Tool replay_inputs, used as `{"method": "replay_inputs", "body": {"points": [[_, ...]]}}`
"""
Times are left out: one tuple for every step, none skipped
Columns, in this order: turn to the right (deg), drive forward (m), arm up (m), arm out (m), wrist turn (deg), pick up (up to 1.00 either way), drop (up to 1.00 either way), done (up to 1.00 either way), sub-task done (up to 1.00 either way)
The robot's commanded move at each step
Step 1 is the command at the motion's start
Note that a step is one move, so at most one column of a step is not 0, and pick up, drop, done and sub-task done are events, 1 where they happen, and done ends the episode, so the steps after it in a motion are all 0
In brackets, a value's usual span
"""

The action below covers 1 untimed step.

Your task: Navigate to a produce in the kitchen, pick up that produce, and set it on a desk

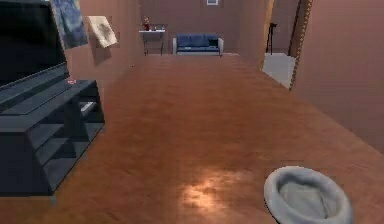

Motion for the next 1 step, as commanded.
{"method": "replay_inputs", "body": {"points": [[0.0, 1.00, 0.00, 0.00, 0.0, 0.00, 0.00, 0.00, 0.00]]}}
